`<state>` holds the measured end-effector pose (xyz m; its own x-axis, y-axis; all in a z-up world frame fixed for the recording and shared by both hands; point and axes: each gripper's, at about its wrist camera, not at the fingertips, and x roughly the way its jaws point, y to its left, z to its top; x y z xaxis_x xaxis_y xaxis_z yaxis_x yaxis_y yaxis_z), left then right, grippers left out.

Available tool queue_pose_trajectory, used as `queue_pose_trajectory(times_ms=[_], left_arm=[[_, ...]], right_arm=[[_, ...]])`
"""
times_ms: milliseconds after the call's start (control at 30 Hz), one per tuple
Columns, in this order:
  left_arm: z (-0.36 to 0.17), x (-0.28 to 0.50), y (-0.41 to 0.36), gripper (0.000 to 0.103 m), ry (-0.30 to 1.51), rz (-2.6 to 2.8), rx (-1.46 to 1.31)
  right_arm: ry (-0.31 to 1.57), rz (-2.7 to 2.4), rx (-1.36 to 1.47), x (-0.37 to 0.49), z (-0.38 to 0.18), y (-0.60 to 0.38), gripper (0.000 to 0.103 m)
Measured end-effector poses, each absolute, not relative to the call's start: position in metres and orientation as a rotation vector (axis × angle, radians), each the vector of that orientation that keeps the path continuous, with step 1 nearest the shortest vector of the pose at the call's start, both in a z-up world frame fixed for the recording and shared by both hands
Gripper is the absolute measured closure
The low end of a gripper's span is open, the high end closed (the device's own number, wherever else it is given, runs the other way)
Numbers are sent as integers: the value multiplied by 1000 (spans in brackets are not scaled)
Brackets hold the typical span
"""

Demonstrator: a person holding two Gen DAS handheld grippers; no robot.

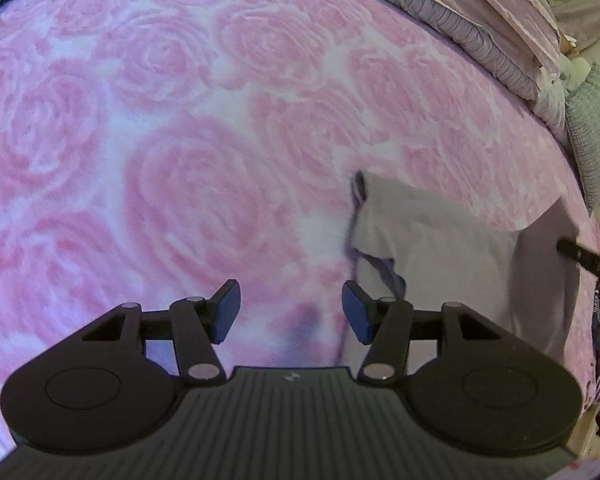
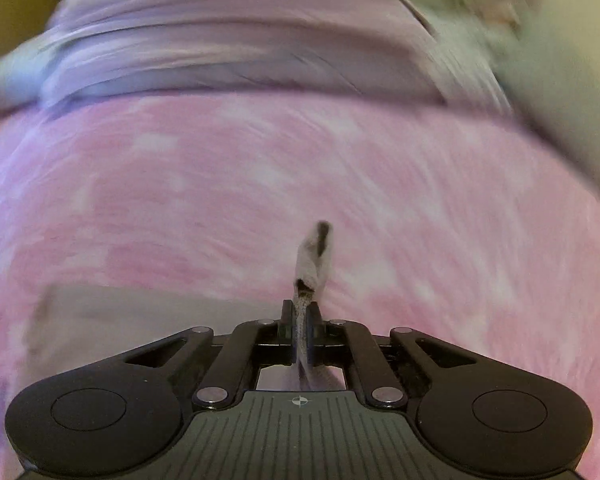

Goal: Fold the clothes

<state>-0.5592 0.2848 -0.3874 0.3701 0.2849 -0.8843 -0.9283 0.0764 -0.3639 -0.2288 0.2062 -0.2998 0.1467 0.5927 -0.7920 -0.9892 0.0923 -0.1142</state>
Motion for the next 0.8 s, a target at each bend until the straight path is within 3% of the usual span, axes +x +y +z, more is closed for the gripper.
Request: queue_pose_trajectory(times_ms=[200,300,333,367,433,633,800], left_arm=[[-395,-587,295,51,741,982,-1151],[-403,-598,293,52,757,957,-1171],[-403,-601,292,52,748,948,-1172],[-402,-603,291,52,745,942,-1171],[-402,-605,289,55,744,930,-1171],[-385,-588,294,62,647,816,-1188],[-387,-571,296,62,652,799,-1180]], right_arm=[[577,1451,-890,-372,-321,212,101],[681,1504,-1017,-407,-355,209,91],[703,1512,-1014,-409,-357,203,83],[714,1523,-986,-405,-354,197,67],[741,1549,-916,-389,-339,181,56],[750,1427,-799,-313,-296,161,56],[1096,1255,-582,-221,-308,141,56]])
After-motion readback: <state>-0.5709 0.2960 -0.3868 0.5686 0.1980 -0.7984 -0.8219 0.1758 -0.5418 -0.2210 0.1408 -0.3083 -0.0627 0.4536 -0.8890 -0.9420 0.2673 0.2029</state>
